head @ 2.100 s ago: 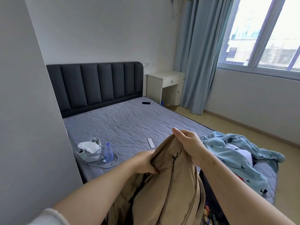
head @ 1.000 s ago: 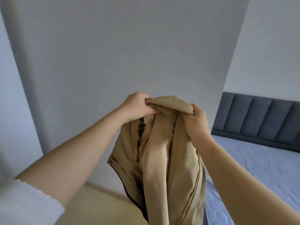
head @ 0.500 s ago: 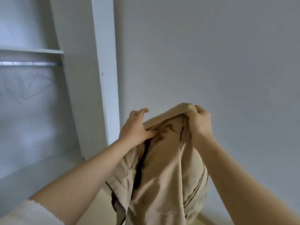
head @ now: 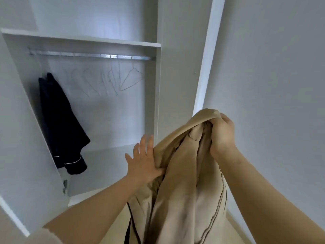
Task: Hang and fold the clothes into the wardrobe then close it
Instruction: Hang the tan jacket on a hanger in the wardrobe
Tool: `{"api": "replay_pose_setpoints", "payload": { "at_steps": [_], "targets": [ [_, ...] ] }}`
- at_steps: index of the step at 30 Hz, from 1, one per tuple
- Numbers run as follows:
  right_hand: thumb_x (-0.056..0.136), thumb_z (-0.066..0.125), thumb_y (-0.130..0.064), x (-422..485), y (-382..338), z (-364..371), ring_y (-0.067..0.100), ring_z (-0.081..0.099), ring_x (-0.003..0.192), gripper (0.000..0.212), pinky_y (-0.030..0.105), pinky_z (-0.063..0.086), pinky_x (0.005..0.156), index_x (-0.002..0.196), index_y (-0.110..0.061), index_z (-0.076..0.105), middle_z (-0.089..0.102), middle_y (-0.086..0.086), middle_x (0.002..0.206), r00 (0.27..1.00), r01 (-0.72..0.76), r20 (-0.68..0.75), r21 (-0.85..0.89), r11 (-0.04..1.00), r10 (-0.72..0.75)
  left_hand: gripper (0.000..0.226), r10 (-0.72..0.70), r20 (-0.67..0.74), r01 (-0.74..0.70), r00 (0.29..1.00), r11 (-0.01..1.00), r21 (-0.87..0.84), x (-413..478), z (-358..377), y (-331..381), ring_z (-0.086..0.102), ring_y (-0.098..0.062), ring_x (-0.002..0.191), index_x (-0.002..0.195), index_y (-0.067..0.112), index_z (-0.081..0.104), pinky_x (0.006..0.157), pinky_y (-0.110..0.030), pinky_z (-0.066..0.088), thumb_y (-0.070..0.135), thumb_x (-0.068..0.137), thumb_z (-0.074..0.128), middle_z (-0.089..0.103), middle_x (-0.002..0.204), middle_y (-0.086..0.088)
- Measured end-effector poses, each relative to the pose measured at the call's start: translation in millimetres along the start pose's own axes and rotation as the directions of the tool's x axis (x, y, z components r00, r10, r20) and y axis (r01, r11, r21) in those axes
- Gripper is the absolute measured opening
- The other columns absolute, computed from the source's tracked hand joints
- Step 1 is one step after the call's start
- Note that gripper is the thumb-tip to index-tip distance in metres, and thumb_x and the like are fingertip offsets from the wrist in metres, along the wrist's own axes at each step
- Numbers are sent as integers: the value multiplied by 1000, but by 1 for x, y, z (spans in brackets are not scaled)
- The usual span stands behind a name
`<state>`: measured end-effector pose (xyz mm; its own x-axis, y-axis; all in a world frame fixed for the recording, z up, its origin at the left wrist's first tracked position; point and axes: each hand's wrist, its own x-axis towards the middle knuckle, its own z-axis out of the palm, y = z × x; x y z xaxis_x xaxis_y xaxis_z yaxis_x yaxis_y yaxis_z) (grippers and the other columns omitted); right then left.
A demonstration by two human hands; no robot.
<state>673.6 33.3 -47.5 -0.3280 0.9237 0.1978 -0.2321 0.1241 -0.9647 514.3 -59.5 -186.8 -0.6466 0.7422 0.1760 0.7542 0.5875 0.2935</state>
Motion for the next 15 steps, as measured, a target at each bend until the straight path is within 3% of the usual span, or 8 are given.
{"api": "replay_pose_setpoints", "payload": {
  "at_steps": [3,5,7,9,11,13,15],
  "targets": [
    [84,48,-1,28,18,47,8,56,55,20,17,49,52,69,-11,57,57,0,63,991,-32,134,49,998,25,108,-167,57,165,984,986,34,26,5,-20,0,-29,144,141,20,-30,109,-58,15,66,81,47,-26,153,-1],
    [86,49,-2,50,25,72,6,57,52,22,15,48,48,68,-12,57,57,-1,62,978,-52,208,84,995,34,84,-235,54,237,971,971,-39,49,1,-27,30,-29,134,147,17,-11,101,-49,32,46,91,44,7,155,-7],
    [88,51,-5,76,32,91,5,59,53,19,14,49,48,73,-12,60,60,-2,65,969,-66,245,97,993,40,52,-263,27,263,964,946,-188,74,-9,-39,52,-25,98,140,14,22,80,-35,42,30,94,40,49,127,-9],
    [88,53,-6,103,38,104,6,58,57,12,13,49,47,83,-7,64,61,-2,68,965,-84,256,94,992,58,28,-276,-21,264,961,936,-234,97,-25,-54,50,-20,78,120,10,40,68,-26,41,22,95,37,59,102,-8],
    [87,54,-4,128,45,117,9,57,59,15,12,48,46,95,4,63,59,1,71,960,-103,271,96,990,74,15,-264,44,265,964,919,-292,120,-43,-77,52,-17,73,103,7,43,61,-21,41,19,94,41,56,89,-6],
    [85,54,0,151,50,131,8,60,58,11,11,48,46,89,4,64,61,1,71,948,-115,310,114,987,75,22,-192,201,268,960,831,-487,136,-63,-97,59,-30,89,103,-3,48,78,-37,52,15,92,50,58,97,-17],
    [84,55,1,171,56,149,0,63,54,17,10,47,46,78,-10,66,65,-4,67,934,-96,354,113,989,50,24,-207,225,303,952,741,-600,141,-85,-113,59,-32,102,110,1,52,90,-46,50,15,91,55,59,108,-18]
  ]
}}
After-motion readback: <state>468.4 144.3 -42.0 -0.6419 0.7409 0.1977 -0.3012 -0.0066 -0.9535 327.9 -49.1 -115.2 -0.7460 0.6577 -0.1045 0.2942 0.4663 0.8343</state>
